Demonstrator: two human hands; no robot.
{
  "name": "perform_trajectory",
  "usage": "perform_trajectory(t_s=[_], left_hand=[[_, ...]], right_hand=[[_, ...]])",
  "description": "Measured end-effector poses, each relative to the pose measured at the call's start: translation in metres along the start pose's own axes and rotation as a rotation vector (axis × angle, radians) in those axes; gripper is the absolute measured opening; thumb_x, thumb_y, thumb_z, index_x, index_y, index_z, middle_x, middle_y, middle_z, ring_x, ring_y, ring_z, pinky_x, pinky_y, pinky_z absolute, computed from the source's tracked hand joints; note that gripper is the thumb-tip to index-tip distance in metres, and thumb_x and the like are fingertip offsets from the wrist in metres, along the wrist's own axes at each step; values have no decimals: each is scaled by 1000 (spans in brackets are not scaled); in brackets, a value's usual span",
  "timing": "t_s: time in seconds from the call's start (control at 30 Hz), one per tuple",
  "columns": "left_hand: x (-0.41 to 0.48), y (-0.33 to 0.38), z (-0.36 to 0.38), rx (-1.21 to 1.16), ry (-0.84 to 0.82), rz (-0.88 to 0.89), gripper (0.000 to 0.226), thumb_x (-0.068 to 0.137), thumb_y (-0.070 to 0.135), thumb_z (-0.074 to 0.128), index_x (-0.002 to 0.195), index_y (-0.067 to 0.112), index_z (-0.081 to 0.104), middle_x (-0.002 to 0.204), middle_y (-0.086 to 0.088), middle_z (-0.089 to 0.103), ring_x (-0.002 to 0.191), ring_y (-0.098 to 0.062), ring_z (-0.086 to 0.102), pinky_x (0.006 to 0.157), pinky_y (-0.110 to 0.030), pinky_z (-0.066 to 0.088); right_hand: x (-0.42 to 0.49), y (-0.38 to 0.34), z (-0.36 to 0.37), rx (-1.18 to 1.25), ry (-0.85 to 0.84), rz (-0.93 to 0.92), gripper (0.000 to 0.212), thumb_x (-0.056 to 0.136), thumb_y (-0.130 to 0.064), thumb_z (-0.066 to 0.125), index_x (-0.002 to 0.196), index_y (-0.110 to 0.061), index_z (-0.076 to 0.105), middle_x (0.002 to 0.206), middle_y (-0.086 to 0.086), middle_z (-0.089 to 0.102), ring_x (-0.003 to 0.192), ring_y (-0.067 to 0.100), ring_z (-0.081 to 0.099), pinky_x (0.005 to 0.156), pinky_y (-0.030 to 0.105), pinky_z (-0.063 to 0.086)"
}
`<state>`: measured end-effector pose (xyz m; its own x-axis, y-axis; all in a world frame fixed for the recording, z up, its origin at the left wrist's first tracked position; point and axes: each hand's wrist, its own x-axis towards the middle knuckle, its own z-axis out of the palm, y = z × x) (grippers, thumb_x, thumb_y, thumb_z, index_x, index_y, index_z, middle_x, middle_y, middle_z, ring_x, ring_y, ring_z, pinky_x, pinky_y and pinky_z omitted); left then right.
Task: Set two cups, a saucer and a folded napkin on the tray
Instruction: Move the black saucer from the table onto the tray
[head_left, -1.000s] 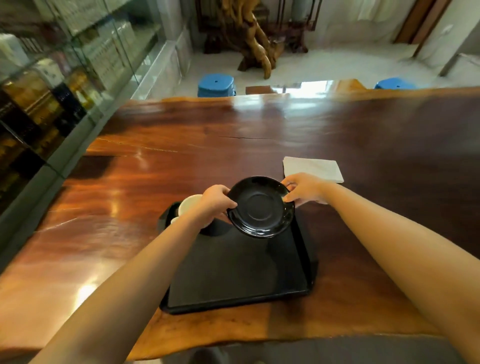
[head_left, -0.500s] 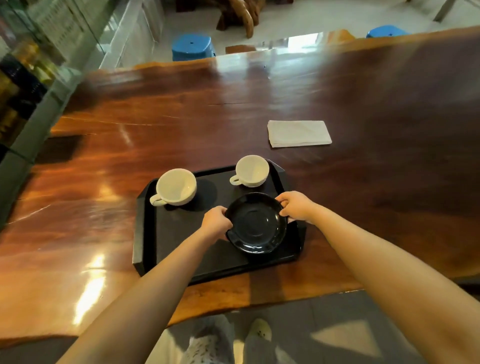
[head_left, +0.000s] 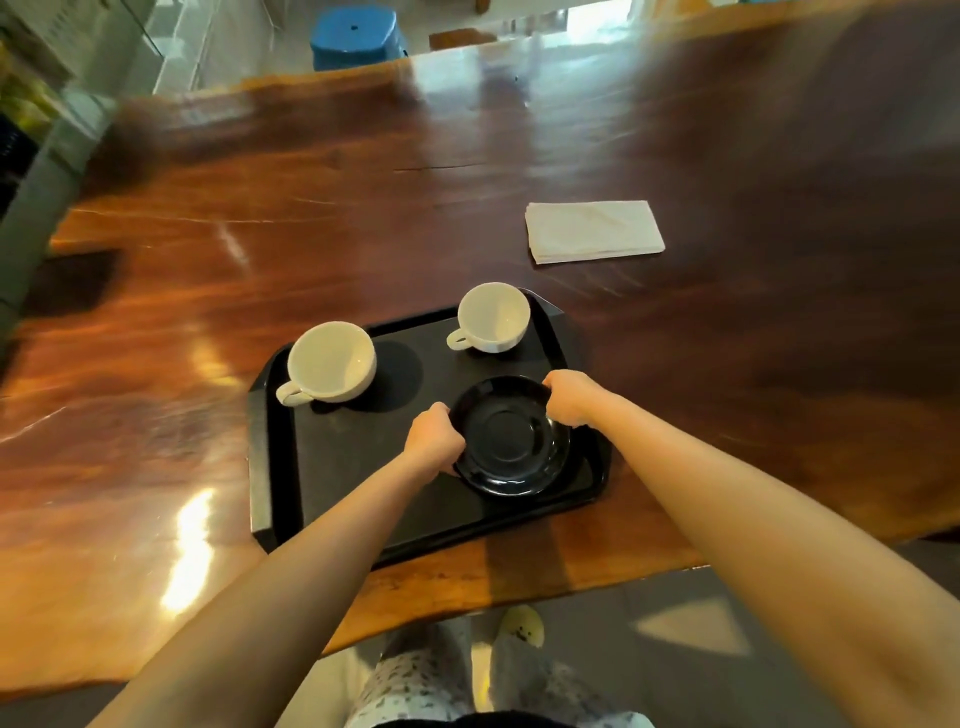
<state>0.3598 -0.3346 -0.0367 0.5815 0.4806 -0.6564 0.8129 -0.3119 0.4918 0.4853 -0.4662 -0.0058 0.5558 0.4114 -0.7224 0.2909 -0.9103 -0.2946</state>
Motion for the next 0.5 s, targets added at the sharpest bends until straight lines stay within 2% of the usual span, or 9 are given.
perform_trajectory(t_s=[0.07,0.1,0.13,0.2,0.27,0.3,0.37,0.4,0.5], left_hand=[[-1,1,0,43,-18,12,35,80,-1,57,113,6,47,114,-15,57,84,-23,54,41,-21,39],[-1,2,-1,55,-29,13,37,81,0,57,115,6,45,116,-15,56,84,-23,53,41,-22,38],[-3,4,-1,60,-40,15,41,81,0,57,119,6,42,117,-14,55,83,-23,53,41,-22,39],[-4,6,-3,52,-75,13,50,82,0,57,127,9,36,120,-14,53,81,-26,59,43,-24,47],[-7,11,-6,64,-108,-4,54,84,0,55,132,12,32,124,-15,51,74,-29,66,51,-31,57],[-8,13,-8,86,-115,-12,54,85,1,53,134,12,31,126,-16,51,71,-29,69,57,-34,59],[-11,17,-15,137,-111,-12,52,87,5,51,135,12,31,127,-17,51,74,-32,72,68,-39,61],[-12,19,-19,163,-101,-5,51,88,7,51,134,11,31,126,-17,52,78,-33,72,71,-40,61],[-20,27,-33,236,-70,24,46,89,11,50,133,11,36,118,-15,56,81,-32,69,70,-39,61]], right_hand=[[0,-4,-3,-26,-25,24,36,90,-2,42,125,3,48,119,22,56,98,33,62,77,37,54],[-1,-6,-4,-42,-35,35,34,91,-3,42,123,4,50,111,21,57,96,33,64,69,37,54],[-2,-9,-5,-61,-44,41,30,91,-4,42,118,5,52,100,19,56,85,31,64,60,33,50],[-4,-12,-6,-104,-47,64,16,92,-6,41,102,2,51,80,11,49,59,22,50,49,26,40],[-5,-13,-9,-131,-48,82,17,93,-8,40,103,1,51,80,9,49,55,18,45,48,24,39],[-6,-13,-10,-134,-61,72,25,94,-9,41,112,3,52,91,10,54,61,18,51,52,25,44],[-9,-13,-13,-159,-93,54,37,95,-12,41,129,1,48,121,12,58,97,22,64,79,32,54],[-11,-13,-14,-177,-92,41,39,96,-13,41,132,1,46,132,15,55,113,26,60,91,34,51],[-20,-10,-20,-209,-62,-12,42,96,-16,43,134,1,44,138,18,50,123,31,53,99,36,46]])
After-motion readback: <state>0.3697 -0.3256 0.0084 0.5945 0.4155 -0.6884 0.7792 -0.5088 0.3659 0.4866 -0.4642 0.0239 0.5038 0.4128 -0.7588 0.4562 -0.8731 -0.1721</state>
